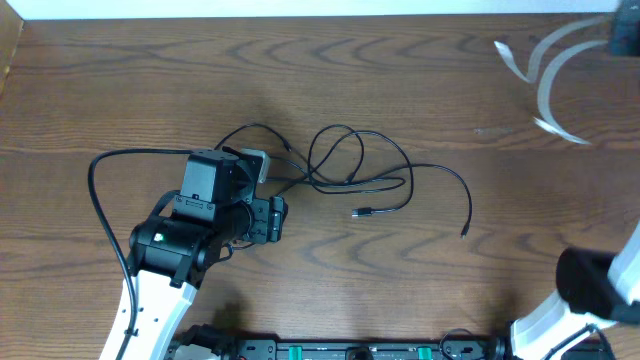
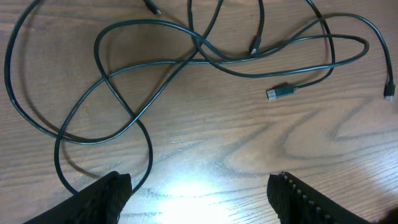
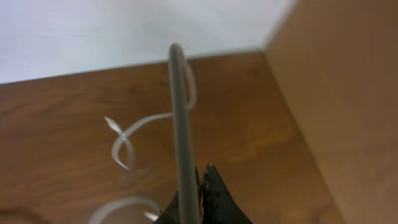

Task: Untangle cables
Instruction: 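Pull the white cable off the right table edge with the right gripper, then move the right gripper back to the black cable tangle and grasp a cable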

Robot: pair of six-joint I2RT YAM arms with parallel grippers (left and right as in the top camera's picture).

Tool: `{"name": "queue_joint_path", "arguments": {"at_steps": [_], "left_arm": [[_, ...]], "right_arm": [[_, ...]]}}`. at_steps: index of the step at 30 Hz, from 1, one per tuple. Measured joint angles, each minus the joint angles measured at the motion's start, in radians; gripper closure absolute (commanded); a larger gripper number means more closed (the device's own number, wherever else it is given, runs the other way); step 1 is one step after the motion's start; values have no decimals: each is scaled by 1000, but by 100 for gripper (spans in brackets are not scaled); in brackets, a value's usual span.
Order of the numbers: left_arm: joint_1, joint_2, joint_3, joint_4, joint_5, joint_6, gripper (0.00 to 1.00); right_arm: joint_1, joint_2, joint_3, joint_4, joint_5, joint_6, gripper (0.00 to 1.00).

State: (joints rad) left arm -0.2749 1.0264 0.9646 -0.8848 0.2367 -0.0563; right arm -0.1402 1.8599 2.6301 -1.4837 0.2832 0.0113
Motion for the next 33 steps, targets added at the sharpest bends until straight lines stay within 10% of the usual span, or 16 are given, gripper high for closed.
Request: {"name": "queue_joint_path", "arguments": {"at_steps": [20, 26, 33], "left_arm": [[0, 0, 0, -102, 0, 0, 23], [0, 0, 0, -106, 1, 0, 23], [0, 0, 0, -106, 1, 0, 22]], "right_arm": [[-673, 403, -5, 80, -371, 213, 99], [-782, 536, -6, 71, -565, 210, 23], [-805, 608, -8, 19, -684, 175, 1]]}}
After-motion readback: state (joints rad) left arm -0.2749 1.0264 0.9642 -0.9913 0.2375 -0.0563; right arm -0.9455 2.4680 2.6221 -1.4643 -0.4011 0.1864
